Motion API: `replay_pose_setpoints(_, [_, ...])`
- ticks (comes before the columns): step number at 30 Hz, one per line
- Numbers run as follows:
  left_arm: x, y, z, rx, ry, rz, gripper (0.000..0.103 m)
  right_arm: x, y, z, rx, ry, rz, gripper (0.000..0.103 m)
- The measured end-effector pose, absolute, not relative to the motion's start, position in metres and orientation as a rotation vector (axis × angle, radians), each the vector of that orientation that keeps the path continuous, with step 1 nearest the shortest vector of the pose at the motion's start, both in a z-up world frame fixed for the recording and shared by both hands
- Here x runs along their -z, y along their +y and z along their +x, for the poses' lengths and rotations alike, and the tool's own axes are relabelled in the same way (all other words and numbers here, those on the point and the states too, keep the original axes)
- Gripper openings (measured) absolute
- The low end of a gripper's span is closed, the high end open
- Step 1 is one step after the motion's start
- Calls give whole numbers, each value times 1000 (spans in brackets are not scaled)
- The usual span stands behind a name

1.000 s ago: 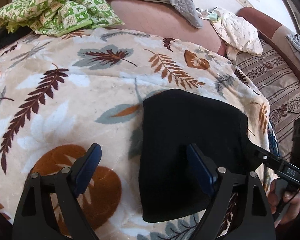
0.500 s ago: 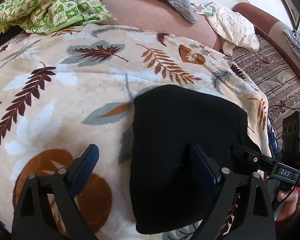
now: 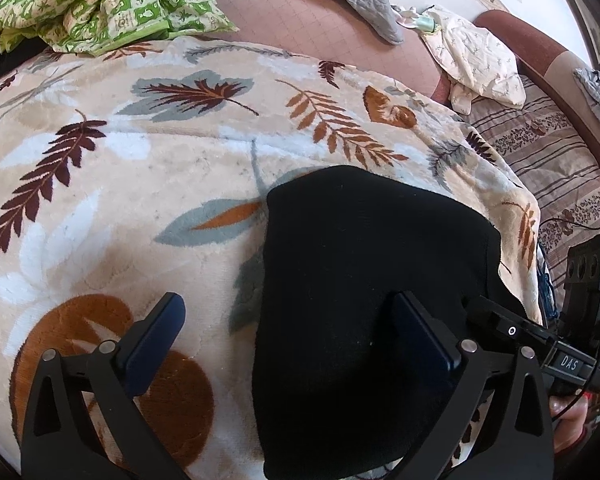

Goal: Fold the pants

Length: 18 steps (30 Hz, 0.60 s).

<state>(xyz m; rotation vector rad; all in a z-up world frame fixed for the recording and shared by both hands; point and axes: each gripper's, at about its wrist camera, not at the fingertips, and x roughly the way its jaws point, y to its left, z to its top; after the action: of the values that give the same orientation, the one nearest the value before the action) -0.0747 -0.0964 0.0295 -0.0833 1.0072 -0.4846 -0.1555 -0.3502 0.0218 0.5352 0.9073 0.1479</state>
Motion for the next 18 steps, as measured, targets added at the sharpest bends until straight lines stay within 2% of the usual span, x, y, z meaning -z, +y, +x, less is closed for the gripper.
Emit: replay_pose_setpoints(18, [-26, -102, -80, 485, 1012, -108, 103, -21, -348, -153, -130, 895, 504, 88])
